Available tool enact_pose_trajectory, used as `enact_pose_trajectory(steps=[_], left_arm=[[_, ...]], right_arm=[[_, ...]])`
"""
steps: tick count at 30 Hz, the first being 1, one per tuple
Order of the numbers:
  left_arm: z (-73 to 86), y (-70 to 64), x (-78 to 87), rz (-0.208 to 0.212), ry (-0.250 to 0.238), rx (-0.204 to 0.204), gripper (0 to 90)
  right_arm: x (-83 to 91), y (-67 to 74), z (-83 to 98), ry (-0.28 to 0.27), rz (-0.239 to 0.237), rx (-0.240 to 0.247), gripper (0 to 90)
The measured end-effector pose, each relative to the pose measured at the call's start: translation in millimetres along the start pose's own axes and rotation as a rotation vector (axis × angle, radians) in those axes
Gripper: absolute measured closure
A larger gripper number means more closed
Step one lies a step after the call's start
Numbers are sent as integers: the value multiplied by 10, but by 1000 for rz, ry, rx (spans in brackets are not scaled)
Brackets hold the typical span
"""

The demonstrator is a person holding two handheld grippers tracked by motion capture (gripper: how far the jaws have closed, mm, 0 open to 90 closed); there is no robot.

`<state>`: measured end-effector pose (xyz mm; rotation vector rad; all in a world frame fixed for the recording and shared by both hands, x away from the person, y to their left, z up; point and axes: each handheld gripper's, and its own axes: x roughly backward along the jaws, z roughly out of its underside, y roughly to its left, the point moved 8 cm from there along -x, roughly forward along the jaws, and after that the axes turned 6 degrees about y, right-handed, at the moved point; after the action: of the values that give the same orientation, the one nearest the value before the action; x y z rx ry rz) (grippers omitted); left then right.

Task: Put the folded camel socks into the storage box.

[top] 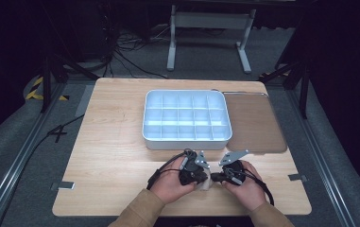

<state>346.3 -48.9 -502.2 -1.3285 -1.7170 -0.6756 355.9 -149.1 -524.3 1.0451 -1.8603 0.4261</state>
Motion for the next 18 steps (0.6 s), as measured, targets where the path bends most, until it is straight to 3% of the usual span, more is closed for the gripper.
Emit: enact_pose_trajectory(steps=[5, 7, 11, 18], left_arm=[[14, 48, -26, -52, -18, -63, 709], [19, 56, -29, -60, -20, -67, 678], [28, 33, -60, -32, -16, -72, 545], [55, 50, -72, -11, -27, -74, 531]], right_arm=[[2, 1, 10, 5, 0, 0, 886], [2, 2, 11, 6, -2, -1, 885], [3, 6, 9, 5, 1, -3, 882], [48, -9, 9, -4, -5, -15, 810]])
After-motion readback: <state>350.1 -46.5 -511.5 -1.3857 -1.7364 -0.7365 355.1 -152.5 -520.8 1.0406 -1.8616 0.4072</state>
